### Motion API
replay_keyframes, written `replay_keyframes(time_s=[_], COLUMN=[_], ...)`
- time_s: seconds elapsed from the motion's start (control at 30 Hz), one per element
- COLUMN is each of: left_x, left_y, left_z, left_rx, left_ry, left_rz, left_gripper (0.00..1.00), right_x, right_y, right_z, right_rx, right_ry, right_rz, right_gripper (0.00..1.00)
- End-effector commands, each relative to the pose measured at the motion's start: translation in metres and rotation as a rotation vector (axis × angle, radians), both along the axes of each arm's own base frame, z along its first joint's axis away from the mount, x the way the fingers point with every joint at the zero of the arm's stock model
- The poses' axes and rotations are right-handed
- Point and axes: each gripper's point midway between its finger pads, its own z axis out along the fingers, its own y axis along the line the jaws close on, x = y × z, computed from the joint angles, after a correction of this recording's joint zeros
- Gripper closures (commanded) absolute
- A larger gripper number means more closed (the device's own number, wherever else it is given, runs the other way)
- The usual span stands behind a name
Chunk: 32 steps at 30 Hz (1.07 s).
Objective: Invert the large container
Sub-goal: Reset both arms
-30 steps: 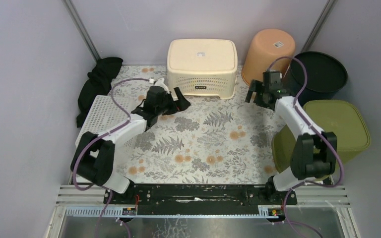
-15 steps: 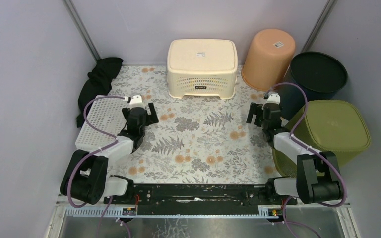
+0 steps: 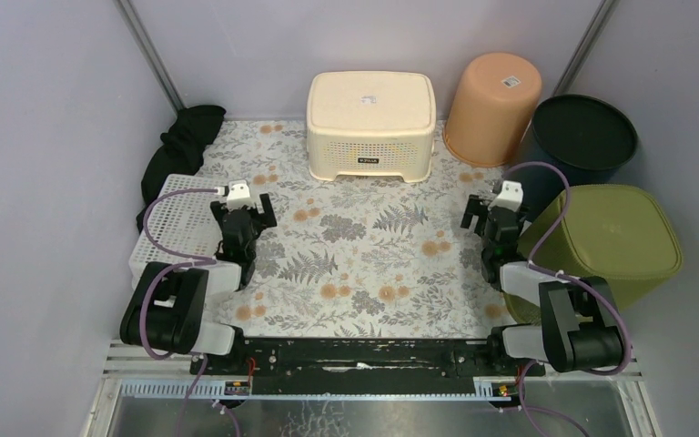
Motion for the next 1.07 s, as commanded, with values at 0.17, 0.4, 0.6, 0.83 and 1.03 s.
replay_keyframes(time_s=[0.17,0.4,0.6,0.83,1.03], left_x=[-0.009,0.004,0.003,0.003,0.003], left_y=[0.011,0.021,0.021,0.021,0.021], left_z=[0.031,0.014,0.013,0.013,0.013], left_rx=[-0.001,-0.034,-0.036,-0.034,-0.035], left_ry=[-0.211,-0.169,-0.167,-0.169,-0.170], left_rz=[0.021,0.038,0.039,0.037,0.036], left_gripper=[0.00,0.00,0.00,0.00,0.00], right_x=[-0.021,-0.004,-0.005,-0.004,-0.004], right_y=[-0.028,-0.015,-0.011,-0.011,-0.008], right_z=[0.005,-0.010,-0.007,-0.008,-0.008], right_rx=[0.000,-0.015,-0.024,-0.024,-0.021], right_ry=[-0.223,-0.182,-0.199,-0.196,-0.195], right_rz=[-0.134,-0.037,-0.009,-0.010,0.009], right_gripper=[0.01,0.01,0.01,0.01,0.01])
